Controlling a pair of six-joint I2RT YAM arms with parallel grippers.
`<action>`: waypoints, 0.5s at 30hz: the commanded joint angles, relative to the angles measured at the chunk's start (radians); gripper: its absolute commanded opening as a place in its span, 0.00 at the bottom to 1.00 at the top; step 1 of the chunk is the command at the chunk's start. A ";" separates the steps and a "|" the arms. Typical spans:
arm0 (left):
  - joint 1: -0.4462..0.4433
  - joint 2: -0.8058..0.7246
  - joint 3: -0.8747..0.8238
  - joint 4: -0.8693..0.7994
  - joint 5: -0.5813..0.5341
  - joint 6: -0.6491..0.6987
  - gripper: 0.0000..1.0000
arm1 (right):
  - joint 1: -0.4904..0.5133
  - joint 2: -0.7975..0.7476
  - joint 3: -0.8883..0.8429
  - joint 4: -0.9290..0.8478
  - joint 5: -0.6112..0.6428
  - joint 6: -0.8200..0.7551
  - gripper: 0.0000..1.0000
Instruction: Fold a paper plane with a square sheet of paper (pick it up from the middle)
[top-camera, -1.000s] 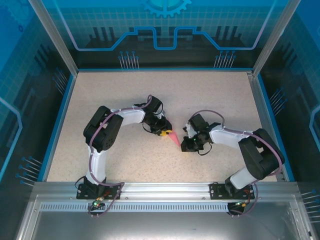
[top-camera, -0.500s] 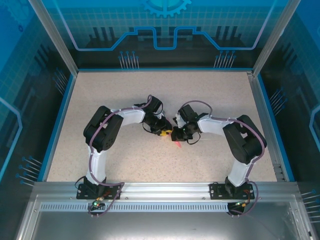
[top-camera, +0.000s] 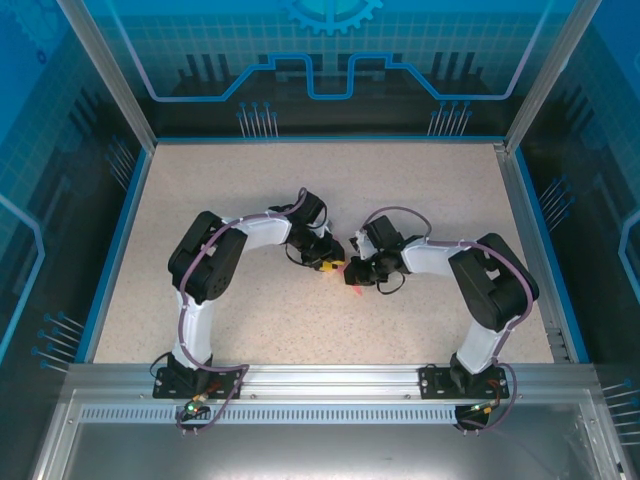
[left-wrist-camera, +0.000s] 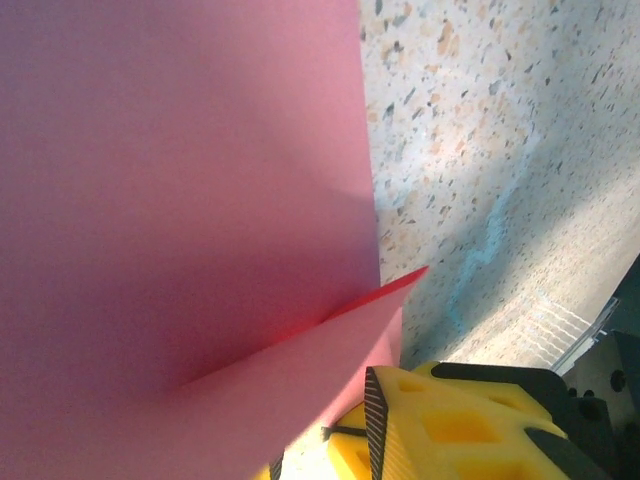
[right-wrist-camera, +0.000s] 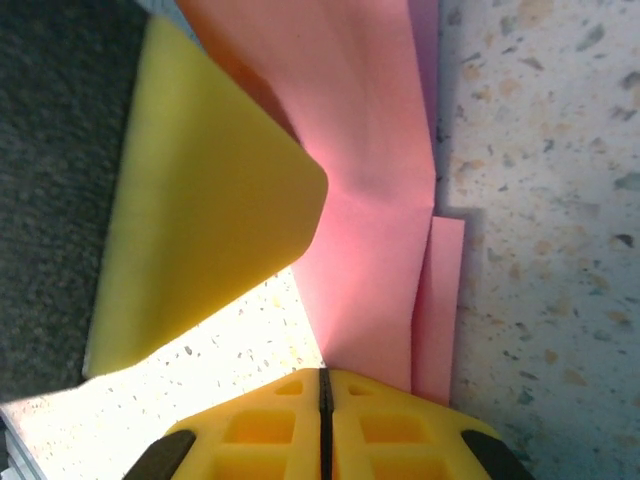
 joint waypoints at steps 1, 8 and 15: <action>0.034 0.051 0.020 -0.026 -0.111 0.074 0.31 | -0.006 0.047 -0.074 -0.125 0.043 0.005 0.09; 0.084 0.051 0.017 0.075 -0.031 0.102 0.31 | -0.007 0.062 -0.080 -0.119 0.038 0.008 0.09; 0.120 0.042 0.033 0.091 -0.025 0.140 0.31 | -0.007 0.068 -0.080 -0.123 0.039 0.006 0.08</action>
